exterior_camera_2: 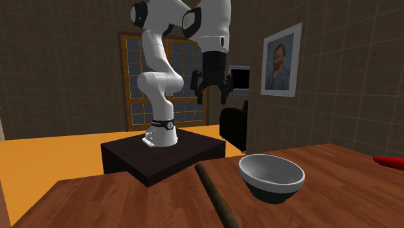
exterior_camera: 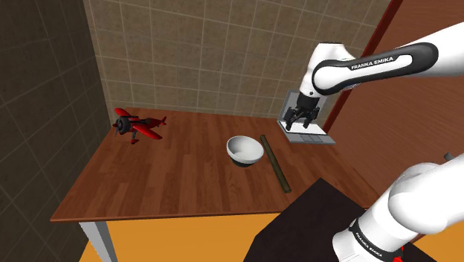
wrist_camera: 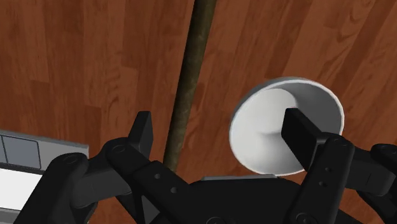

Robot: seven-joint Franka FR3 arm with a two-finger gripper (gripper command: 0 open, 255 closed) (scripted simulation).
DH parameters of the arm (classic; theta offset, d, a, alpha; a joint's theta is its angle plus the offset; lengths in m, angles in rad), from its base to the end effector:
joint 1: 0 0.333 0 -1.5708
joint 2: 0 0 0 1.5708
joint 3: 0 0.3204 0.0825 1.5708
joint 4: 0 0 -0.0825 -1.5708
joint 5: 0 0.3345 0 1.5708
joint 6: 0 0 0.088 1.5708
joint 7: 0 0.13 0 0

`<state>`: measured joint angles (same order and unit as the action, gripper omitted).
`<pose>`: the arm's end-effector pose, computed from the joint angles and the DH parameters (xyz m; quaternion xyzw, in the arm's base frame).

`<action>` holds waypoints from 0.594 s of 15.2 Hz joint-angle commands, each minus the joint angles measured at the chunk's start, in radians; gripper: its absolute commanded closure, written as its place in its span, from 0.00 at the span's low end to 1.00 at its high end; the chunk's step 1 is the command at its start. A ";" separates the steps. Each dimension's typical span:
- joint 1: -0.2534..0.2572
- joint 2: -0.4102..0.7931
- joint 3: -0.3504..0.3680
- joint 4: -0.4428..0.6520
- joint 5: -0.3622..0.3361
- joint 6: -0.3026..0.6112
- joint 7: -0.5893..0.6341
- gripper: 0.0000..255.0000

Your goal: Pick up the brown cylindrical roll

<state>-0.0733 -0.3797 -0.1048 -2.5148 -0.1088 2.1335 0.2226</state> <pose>0.3656 -0.0734 0.4211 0.9857 -0.1667 -0.0005 0.0266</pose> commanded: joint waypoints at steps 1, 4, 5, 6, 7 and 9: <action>-0.009 0.068 -0.009 -0.009 -0.003 0.075 0.013 0.00; -0.017 0.178 -0.018 -0.003 -0.003 0.172 0.035 0.00; -0.019 0.216 -0.021 0.002 -0.002 0.203 0.042 0.00; -0.022 0.254 -0.024 0.008 0.000 0.233 0.048 0.00; -0.024 0.293 -0.027 0.016 0.002 0.262 0.054 0.00; -0.029 0.373 -0.033 0.035 0.009 0.318 0.065 0.00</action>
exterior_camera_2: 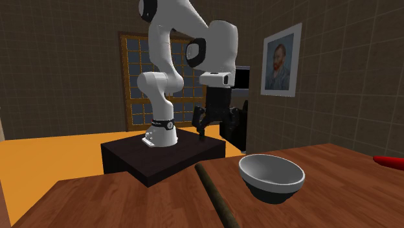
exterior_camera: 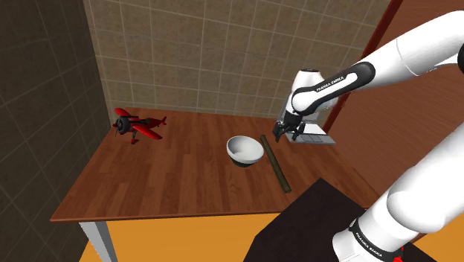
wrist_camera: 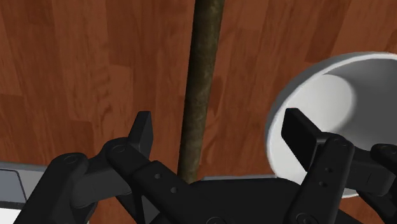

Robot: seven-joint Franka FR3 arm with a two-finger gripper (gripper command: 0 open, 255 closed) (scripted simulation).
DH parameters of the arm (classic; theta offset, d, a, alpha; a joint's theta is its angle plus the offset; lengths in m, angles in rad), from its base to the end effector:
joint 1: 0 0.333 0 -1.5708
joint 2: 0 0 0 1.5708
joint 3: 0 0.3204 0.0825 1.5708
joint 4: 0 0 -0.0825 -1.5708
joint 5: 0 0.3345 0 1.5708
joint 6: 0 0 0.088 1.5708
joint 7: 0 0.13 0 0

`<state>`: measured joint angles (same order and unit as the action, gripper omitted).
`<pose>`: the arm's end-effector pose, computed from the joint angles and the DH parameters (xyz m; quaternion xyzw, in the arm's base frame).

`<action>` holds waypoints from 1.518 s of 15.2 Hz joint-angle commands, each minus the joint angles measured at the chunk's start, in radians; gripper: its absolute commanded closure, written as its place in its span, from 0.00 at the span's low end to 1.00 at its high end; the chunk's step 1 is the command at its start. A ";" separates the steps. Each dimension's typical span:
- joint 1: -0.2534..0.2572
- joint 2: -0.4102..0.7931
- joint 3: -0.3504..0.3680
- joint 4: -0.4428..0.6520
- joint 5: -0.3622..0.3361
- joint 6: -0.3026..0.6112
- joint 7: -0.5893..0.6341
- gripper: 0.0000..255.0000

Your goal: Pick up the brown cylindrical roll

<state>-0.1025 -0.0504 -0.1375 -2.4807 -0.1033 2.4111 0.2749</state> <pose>0.4198 -0.1048 0.3258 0.9757 -0.2167 -0.0092 0.0308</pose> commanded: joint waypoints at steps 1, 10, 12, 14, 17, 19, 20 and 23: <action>-0.002 0.084 -0.002 0.013 0.007 0.067 0.017 0.00; -0.036 0.438 -0.008 0.165 0.068 0.249 0.042 0.00; -0.039 0.465 -0.004 0.170 0.072 0.271 0.041 0.00; -0.041 0.492 -0.002 0.175 0.076 0.293 0.039 0.00; -0.039 0.534 -0.001 0.185 0.087 0.324 0.034 0.00; -0.040 0.542 0.000 0.187 0.088 0.330 0.033 0.00; -0.037 0.542 0.000 0.186 0.088 0.330 0.036 1.00; -0.036 0.543 0.000 0.186 0.088 0.332 0.037 1.00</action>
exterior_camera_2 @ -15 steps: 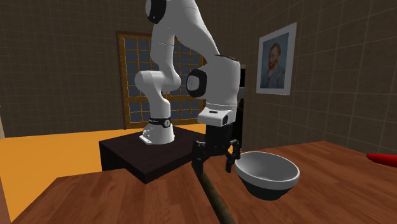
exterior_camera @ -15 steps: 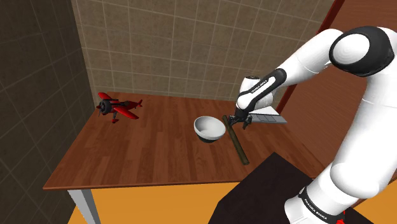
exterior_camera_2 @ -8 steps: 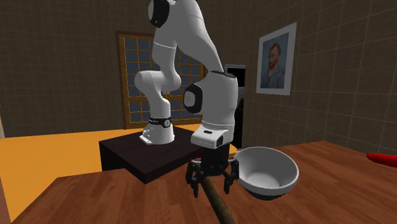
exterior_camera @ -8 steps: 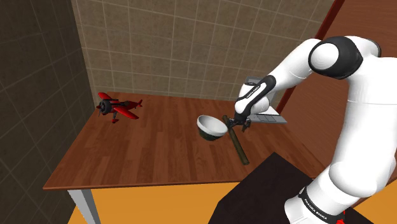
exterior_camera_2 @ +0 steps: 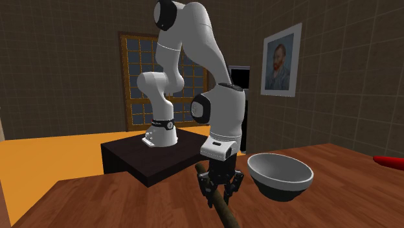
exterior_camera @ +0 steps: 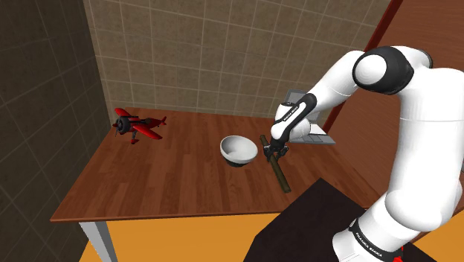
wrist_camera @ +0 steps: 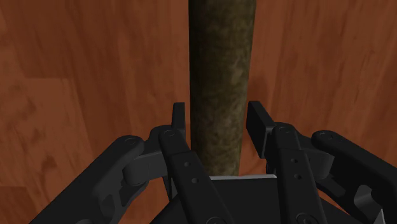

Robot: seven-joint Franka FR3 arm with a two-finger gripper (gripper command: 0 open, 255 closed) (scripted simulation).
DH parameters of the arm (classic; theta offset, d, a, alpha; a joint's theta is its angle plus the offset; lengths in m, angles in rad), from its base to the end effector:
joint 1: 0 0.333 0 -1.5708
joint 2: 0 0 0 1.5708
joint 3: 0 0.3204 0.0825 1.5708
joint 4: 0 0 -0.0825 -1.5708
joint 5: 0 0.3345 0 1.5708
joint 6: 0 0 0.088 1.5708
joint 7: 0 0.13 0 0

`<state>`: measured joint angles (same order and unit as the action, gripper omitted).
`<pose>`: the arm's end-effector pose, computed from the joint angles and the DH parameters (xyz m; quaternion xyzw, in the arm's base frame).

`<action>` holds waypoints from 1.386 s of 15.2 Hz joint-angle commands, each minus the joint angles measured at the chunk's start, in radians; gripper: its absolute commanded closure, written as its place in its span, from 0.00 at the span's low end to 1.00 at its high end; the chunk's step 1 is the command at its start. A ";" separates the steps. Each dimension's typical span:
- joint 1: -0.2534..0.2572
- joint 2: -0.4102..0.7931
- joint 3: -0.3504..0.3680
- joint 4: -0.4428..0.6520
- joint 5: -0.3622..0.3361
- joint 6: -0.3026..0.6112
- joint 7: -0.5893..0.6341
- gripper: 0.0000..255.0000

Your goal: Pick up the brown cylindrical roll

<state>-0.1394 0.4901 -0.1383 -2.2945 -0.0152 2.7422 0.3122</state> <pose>0.4811 -0.1399 0.1610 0.9601 -0.2766 -0.0185 0.0358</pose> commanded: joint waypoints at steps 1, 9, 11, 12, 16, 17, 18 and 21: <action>0.000 0.002 0.001 -0.001 0.000 0.001 0.000 1.00; 0.002 -0.040 -0.005 -0.009 -0.005 -0.032 -0.003 1.00; 0.005 -0.067 -0.009 -0.015 -0.009 -0.054 -0.001 1.00; 0.006 -0.081 -0.011 -0.018 -0.011 -0.065 -0.001 1.00; 0.012 -0.134 -0.018 -0.026 -0.020 -0.110 0.002 1.00; 0.013 -0.147 -0.019 -0.027 -0.022 -0.121 0.003 1.00; 0.014 -0.160 -0.021 -0.029 -0.024 -0.133 0.004 1.00; 0.017 -0.199 -0.025 -0.031 -0.030 -0.169 0.007 1.00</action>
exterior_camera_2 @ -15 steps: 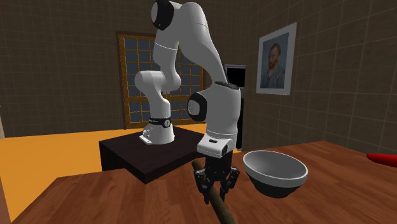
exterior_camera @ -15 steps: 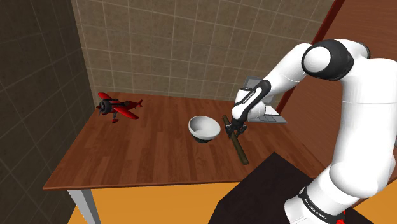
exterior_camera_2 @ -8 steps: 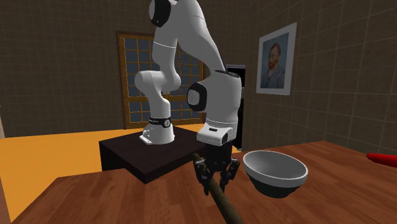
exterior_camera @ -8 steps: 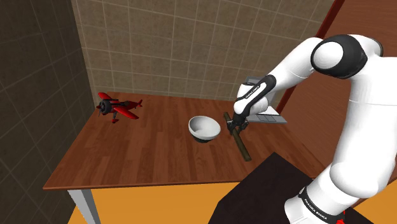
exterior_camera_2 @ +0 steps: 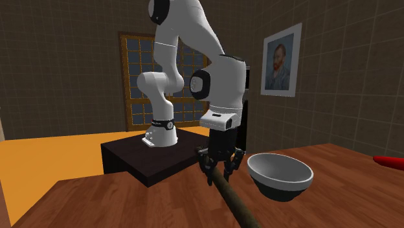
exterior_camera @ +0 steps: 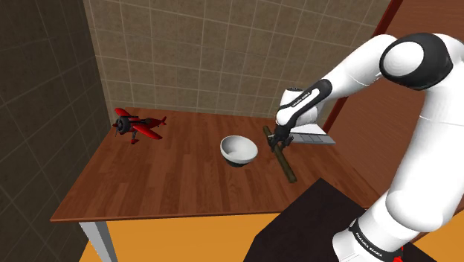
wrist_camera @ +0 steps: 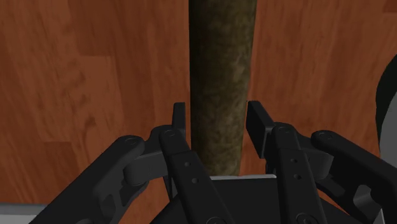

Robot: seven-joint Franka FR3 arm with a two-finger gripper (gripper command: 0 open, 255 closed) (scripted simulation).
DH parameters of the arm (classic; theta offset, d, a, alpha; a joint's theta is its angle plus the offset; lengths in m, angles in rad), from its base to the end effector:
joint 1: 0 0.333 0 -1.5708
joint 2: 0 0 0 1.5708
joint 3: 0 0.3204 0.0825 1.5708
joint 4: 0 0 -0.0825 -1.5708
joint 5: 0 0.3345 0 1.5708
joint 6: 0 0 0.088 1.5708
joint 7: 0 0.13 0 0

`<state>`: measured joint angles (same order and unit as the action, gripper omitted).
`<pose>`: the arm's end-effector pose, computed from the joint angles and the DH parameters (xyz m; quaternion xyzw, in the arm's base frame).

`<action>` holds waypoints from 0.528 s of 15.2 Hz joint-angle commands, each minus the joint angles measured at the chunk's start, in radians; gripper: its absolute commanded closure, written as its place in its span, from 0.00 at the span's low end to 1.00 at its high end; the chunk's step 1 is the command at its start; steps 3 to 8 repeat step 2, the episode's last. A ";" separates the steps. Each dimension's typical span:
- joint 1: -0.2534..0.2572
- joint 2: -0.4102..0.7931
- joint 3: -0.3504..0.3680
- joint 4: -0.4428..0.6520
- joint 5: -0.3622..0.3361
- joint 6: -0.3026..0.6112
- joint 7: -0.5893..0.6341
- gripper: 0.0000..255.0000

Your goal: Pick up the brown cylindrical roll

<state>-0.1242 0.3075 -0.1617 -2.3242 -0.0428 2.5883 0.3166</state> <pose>0.4732 -0.1402 0.2300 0.9604 -0.2757 -0.0196 0.0356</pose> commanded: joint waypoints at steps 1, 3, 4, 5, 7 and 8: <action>0.002 -0.018 -0.002 -0.001 -0.003 -0.016 0.002 1.00; 0.002 -0.018 -0.002 -0.001 -0.003 -0.016 0.002 1.00; 0.002 -0.018 -0.002 -0.001 -0.003 -0.016 0.002 1.00; 0.002 -0.018 -0.002 -0.001 -0.003 -0.016 0.002 1.00; 0.002 -0.018 -0.002 -0.001 -0.003 -0.016 0.002 1.00; 0.002 -0.018 -0.002 -0.001 -0.003 -0.016 0.002 1.00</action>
